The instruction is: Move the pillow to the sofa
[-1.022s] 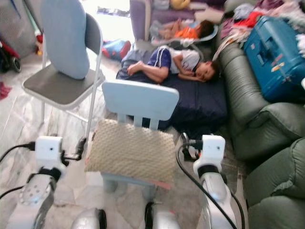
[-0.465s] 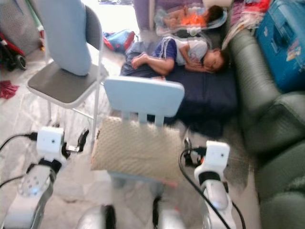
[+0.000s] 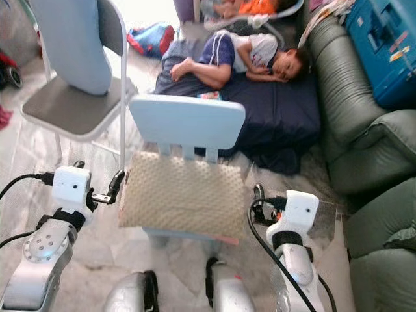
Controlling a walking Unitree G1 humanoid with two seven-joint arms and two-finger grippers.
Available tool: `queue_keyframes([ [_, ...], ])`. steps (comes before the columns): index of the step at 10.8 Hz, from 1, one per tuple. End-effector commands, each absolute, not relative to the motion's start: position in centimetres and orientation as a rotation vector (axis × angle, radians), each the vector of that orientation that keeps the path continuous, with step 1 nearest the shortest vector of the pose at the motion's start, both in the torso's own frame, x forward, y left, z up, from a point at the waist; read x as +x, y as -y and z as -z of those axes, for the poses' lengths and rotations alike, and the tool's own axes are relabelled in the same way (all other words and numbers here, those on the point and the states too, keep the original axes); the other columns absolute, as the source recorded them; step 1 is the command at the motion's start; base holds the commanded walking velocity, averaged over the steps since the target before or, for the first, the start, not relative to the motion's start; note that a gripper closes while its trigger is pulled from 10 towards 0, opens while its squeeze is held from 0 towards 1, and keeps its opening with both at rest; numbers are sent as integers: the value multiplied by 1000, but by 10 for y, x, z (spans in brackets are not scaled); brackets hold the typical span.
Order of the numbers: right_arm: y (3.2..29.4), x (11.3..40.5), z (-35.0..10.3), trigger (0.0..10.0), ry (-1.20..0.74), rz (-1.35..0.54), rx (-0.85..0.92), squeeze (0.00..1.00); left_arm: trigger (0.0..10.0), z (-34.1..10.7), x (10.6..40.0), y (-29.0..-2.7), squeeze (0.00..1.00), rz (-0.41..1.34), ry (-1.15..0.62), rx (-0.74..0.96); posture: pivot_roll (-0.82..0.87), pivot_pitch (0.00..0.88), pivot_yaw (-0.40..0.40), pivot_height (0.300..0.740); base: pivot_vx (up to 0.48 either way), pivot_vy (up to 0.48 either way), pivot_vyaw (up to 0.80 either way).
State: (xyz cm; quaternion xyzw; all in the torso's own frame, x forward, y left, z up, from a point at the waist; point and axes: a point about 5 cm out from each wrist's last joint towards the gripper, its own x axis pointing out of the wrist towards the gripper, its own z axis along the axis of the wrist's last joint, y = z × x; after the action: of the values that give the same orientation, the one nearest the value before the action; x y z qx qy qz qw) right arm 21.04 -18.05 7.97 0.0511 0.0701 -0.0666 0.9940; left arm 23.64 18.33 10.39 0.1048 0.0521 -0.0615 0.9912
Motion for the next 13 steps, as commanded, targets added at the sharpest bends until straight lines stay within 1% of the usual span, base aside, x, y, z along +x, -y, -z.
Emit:
queue_keyframes([
  [1, 180, 208, -81, 10000, -147, 124, 103, 0, 10000, -104, 233, -188, 0, 111, -121, 214, -16, 269, -1, 740, 0, 0, 0],
  [3, 179, 212, -81, 10000, -150, 99, 104, 0, 10000, -102, 234, -188, 0, 93, -131, 202, -13, 263, -18, 740, 0, 0, 0],
  [5, 181, 214, -80, 10000, -164, 87, 88, 0, 10000, -100, 233, -188, 0, 74, -140, 193, -22, 256, -37, 740, 0, 0, -800],
  [6, 182, 215, -82, 10000, -159, 82, 84, 0, 10000, -101, 234, -191, 0, 30, -124, 221, -24, 252, -42, 740, 0, 0, -550],
  [9, 185, 219, -86, 10000, -135, 58, 69, 0, 10000, -101, 237, -191, 0, 12, -123, 217, -29, 236, -49, 740, 0, 0, 0],
  [11, 183, 219, -87, 10000, -134, 45, 69, 0, 10000, -98, 236, -191, 0, 4, -131, 209, -33, 238, -55, 715, 0, 0, 0],
  [12, 184, 220, -88, 10000, -133, 39, 68, 0, 10000, -97, 235, -191, 0, -3, -132, 209, -33, 241, -59, 690, 0, 0, 0],
  [13, 184, 220, -88, 10000, -134, 35, 68, 0, 10000, -97, 235, -190, 0, -7, -133, 208, -35, 245, -63, 675, 0, 0, 0],
])
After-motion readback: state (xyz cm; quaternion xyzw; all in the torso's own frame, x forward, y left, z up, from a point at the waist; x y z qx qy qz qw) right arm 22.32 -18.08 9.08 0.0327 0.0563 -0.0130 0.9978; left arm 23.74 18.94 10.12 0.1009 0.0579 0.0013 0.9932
